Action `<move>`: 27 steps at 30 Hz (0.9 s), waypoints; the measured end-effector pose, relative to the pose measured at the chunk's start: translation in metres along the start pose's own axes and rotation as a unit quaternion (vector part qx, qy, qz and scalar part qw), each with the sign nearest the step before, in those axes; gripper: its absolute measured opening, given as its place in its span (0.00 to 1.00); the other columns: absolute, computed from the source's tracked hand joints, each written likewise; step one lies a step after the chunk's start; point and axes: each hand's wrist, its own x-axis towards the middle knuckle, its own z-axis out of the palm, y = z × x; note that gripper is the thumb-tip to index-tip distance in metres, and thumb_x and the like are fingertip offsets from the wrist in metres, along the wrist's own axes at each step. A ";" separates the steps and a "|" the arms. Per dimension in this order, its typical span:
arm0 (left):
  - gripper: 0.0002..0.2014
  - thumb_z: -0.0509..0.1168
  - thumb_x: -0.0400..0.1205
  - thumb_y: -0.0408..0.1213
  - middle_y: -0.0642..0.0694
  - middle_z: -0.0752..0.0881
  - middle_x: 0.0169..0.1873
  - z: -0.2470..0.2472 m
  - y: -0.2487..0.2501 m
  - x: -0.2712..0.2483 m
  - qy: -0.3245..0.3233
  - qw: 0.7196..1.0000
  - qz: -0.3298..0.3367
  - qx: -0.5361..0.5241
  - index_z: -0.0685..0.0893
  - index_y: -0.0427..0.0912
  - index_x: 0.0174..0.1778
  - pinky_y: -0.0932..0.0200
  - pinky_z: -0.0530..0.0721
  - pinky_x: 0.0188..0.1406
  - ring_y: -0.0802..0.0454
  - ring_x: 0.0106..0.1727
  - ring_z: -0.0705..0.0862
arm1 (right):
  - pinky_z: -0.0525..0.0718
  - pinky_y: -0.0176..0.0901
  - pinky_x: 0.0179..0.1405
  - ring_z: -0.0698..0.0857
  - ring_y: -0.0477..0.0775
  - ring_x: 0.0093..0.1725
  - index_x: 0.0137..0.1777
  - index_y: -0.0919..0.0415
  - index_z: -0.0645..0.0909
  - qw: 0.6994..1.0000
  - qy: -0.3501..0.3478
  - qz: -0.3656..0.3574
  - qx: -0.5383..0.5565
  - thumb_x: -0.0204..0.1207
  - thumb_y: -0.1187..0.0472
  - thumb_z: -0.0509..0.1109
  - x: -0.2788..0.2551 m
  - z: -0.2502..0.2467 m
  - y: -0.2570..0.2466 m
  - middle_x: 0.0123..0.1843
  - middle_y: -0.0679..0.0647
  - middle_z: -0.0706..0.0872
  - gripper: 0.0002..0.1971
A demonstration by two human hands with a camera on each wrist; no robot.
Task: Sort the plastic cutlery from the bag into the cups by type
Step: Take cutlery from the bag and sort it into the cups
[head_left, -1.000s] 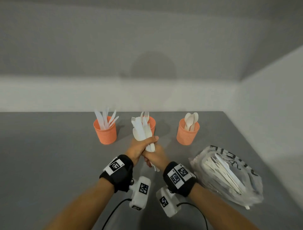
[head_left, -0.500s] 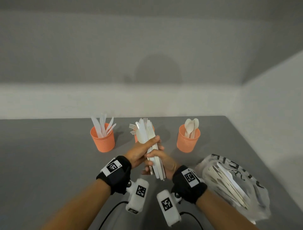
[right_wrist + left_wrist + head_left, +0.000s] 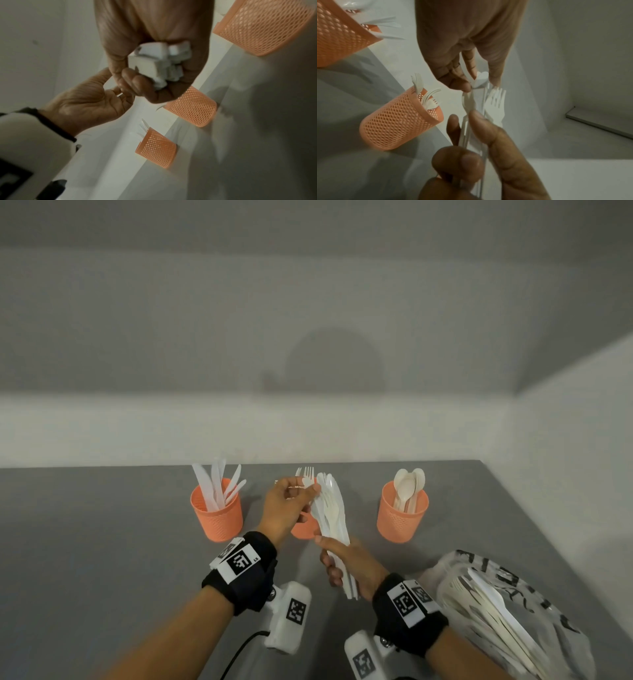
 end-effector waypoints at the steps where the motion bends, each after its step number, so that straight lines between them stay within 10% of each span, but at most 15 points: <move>1: 0.10 0.68 0.78 0.35 0.43 0.81 0.37 0.000 0.000 0.001 -0.006 1.000 -0.008 -0.004 0.78 0.35 0.52 0.67 0.80 0.25 0.54 0.31 0.78 | 0.68 0.32 0.19 0.67 0.42 0.18 0.54 0.54 0.76 1.000 -0.001 0.002 0.008 0.79 0.55 0.66 0.000 0.000 0.000 0.25 0.48 0.74 0.07; 12: 0.11 0.65 0.81 0.34 0.36 0.86 0.42 -0.010 -0.007 -0.004 -0.024 1.000 -0.015 0.003 0.76 0.33 0.54 0.56 0.86 0.35 0.46 0.35 0.86 | 0.72 0.34 0.21 0.72 0.43 0.19 0.52 0.56 0.77 1.000 0.009 -0.005 0.015 0.80 0.52 0.63 0.001 -0.004 -0.004 0.29 0.51 0.81 0.09; 17: 0.06 0.59 0.83 0.28 0.43 0.85 0.39 -0.016 -0.007 -0.010 -0.053 0.999 0.003 0.009 0.76 0.35 0.55 0.66 0.87 0.30 0.60 0.28 0.87 | 0.75 0.36 0.24 0.75 0.45 0.21 0.51 0.57 0.79 1.000 0.013 -0.005 0.009 0.79 0.50 0.64 0.007 -0.001 -0.005 0.29 0.53 0.82 0.11; 27: 0.12 0.59 0.83 0.27 0.37 0.81 0.41 -0.084 0.047 0.028 0.129 0.978 0.149 0.066 0.66 0.45 0.38 0.63 0.87 0.27 0.54 0.26 0.86 | 0.76 0.36 0.21 0.70 0.44 0.18 0.44 0.61 0.73 0.999 0.033 -0.003 0.013 0.80 0.65 0.62 0.021 -0.009 0.001 0.22 0.49 0.71 0.03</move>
